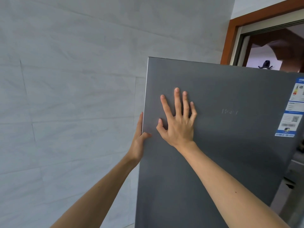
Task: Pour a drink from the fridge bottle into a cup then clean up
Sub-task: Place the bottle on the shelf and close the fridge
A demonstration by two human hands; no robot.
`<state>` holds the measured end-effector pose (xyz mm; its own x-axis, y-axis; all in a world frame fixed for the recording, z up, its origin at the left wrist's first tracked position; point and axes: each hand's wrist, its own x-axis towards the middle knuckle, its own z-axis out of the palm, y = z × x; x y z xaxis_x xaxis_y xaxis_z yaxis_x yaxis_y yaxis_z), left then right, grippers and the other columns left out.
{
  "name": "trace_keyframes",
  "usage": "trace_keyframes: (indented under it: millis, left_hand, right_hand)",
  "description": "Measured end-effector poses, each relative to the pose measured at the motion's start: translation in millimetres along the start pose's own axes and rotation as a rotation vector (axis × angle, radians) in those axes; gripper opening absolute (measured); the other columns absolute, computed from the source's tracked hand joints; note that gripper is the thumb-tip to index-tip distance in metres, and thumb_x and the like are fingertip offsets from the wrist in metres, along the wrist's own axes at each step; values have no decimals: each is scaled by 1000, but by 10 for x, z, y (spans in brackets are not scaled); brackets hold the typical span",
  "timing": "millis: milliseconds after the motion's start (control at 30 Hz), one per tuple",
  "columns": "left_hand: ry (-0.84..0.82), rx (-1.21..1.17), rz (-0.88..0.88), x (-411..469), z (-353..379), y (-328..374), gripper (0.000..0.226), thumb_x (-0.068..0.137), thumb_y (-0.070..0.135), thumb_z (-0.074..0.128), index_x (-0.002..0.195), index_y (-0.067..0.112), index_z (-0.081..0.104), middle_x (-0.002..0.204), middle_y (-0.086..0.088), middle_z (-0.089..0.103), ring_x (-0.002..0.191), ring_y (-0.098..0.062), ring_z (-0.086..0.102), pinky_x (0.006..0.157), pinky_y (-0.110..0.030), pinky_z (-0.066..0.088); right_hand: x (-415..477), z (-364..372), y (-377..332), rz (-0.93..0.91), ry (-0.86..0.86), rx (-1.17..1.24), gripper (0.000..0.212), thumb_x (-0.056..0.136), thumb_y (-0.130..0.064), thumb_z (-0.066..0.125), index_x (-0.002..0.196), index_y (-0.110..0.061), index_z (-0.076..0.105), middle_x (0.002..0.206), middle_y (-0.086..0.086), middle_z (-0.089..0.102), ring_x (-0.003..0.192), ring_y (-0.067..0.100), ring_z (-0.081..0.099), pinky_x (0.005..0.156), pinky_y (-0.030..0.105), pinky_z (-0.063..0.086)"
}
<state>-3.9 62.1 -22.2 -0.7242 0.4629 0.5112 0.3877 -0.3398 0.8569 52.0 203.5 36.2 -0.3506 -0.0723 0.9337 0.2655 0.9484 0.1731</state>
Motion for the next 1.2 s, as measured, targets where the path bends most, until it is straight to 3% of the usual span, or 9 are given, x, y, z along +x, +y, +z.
trace_keyframes:
  millis: [367,567,700,967,1100,1200]
  left_hand:
    - [-16,-28,-10,141,-11,-70,83,81,10,44,158,28,18,155,1,42,138,-19,47,115,-52,37]
    - [1,-17,-22,144,0,-32,83,80,11,46,157,24,20,152,-1,45,134,-18,51,111,-40,44]
    - [4,9,-52,124,4,19,81,80,11,47,156,26,23,150,-2,48,132,-20,53,108,-43,47]
    - [-70,178,-107,-76,-27,251,79,81,13,51,153,36,28,146,9,51,134,-11,50,112,-40,41]
    - [-95,363,-196,-372,-60,342,89,76,27,56,154,45,17,150,22,38,138,-7,40,113,-33,35]
    - [-111,580,-225,-589,-138,410,96,75,36,59,157,38,9,155,13,35,146,-12,30,114,-33,30]
  right_hand:
    - [24,152,22,-5,2,-21,79,82,-44,51,155,-28,27,163,16,14,151,37,11,116,56,17]
    - [24,155,17,-4,6,-24,79,81,-44,51,155,-28,27,163,15,14,151,36,12,116,55,18]
    - [28,124,11,7,-25,-32,80,82,-45,50,156,-29,25,163,16,14,151,36,11,116,55,16]
    - [43,-152,-28,8,-267,6,86,86,-49,49,159,-25,10,165,17,-2,151,38,-5,121,55,8]
    - [-71,-368,-74,-11,-432,8,95,84,-35,61,159,-21,5,164,17,-12,150,38,-13,120,57,10]
    - [-268,-551,-29,-18,-584,73,91,87,-25,61,158,-22,3,163,10,-20,151,32,-16,119,56,18]
